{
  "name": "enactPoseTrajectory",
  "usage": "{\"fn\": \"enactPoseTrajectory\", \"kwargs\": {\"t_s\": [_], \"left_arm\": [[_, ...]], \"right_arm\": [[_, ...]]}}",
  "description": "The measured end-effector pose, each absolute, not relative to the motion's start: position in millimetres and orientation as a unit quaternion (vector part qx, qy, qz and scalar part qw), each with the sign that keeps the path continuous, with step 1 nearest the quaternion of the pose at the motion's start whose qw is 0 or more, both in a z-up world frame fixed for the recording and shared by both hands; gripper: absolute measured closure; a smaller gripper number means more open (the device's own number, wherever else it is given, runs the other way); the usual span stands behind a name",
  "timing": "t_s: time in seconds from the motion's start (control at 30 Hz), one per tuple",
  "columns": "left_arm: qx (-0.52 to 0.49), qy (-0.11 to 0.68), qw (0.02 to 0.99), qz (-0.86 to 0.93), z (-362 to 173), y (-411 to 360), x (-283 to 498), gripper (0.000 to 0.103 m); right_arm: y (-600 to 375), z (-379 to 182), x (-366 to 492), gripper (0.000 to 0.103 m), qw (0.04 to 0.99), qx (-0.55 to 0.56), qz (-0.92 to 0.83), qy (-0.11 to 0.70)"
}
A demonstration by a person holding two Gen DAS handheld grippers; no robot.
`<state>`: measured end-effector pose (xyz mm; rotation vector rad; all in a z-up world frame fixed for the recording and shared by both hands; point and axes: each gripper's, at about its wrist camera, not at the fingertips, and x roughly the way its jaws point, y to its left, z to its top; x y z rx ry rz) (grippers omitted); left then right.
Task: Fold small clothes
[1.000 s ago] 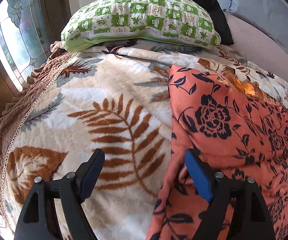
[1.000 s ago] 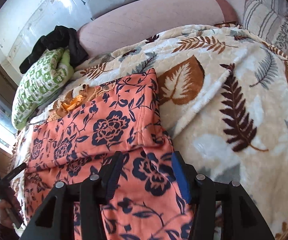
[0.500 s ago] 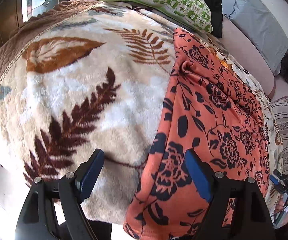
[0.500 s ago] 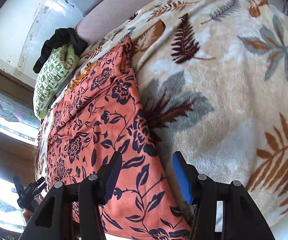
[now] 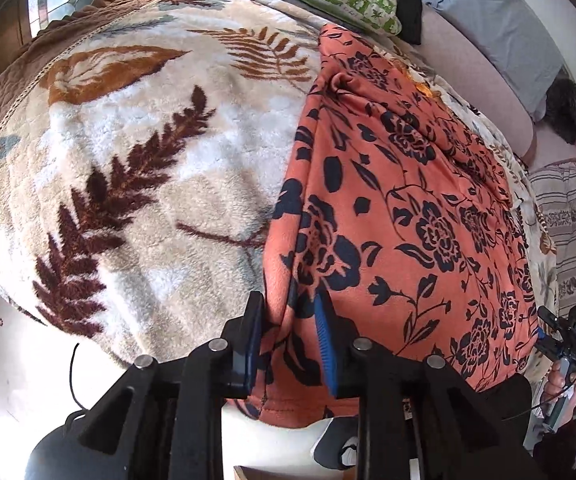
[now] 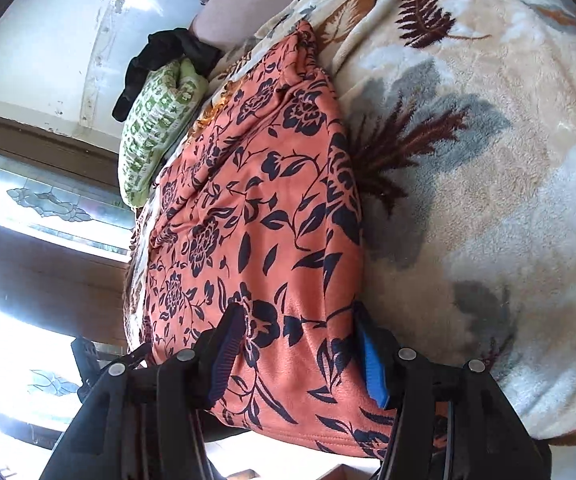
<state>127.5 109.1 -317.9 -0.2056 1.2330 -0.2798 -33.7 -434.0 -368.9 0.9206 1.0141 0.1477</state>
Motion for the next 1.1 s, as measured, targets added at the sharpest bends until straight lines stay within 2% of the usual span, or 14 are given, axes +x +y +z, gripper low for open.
{"fn": "enactPoseTrajectory", "kwargs": {"t_s": [0.03, 0.1, 0.2, 0.27, 0.33, 0.43, 0.57, 0.63, 0.7, 0.77, 0.8, 0.83, 0.87, 1.1], "left_arm": [[-0.091, 0.582, 0.8, -0.116, -319, 112, 127, 0.052], [-0.085, 0.582, 0.803, -0.101, -322, 114, 124, 0.037], [-0.054, 0.602, 0.789, -0.112, -330, 100, 123, 0.037], [-0.038, 0.592, 0.797, -0.116, -329, 92, 119, 0.045], [-0.027, 0.586, 0.801, -0.119, -327, 87, 118, 0.068], [-0.049, 0.581, 0.803, -0.127, -324, 93, 119, 0.093], [-0.044, 0.579, 0.803, -0.13, -324, 93, 120, 0.091], [-0.037, 0.58, 0.802, -0.138, -325, 88, 119, 0.075], [-0.033, 0.576, 0.804, -0.146, -325, 81, 118, 0.07], [-0.027, 0.57, 0.808, -0.145, -325, 75, 119, 0.076], [-0.027, 0.568, 0.81, -0.143, -325, 74, 119, 0.089], [-0.034, 0.567, 0.81, -0.145, -325, 76, 119, 0.093], [-0.044, 0.567, 0.809, -0.149, -325, 76, 119, 0.094], [-0.107, 0.553, 0.805, -0.186, -310, 101, 121, 0.096]], "right_arm": [[-435, -370, -34, 0.046, 0.771, 0.425, 0.06, 0.47], [-444, -372, -37, 0.046, 0.771, 0.429, 0.039, 0.469], [-456, -378, -41, 0.046, 0.765, 0.444, 0.028, 0.465], [-457, -380, -40, 0.046, 0.764, 0.442, 0.035, 0.468], [-449, -378, -38, 0.05, 0.77, 0.425, 0.043, 0.475], [-433, -373, -35, 0.081, 0.78, 0.367, 0.046, 0.505], [-424, -370, -37, 0.08, 0.793, 0.334, 0.034, 0.509], [-424, -371, -37, 0.08, 0.791, 0.335, 0.027, 0.511], [-418, -368, -36, 0.08, 0.797, 0.317, 0.026, 0.513], [-409, -365, -35, 0.079, 0.804, 0.287, 0.032, 0.521], [-406, -364, -35, 0.081, 0.805, 0.276, 0.033, 0.524], [-402, -362, -36, 0.084, 0.807, 0.264, 0.032, 0.527], [-398, -360, -37, 0.093, 0.809, 0.255, 0.035, 0.528], [-405, -328, -43, 0.094, 0.824, 0.323, 0.064, 0.461]]}}
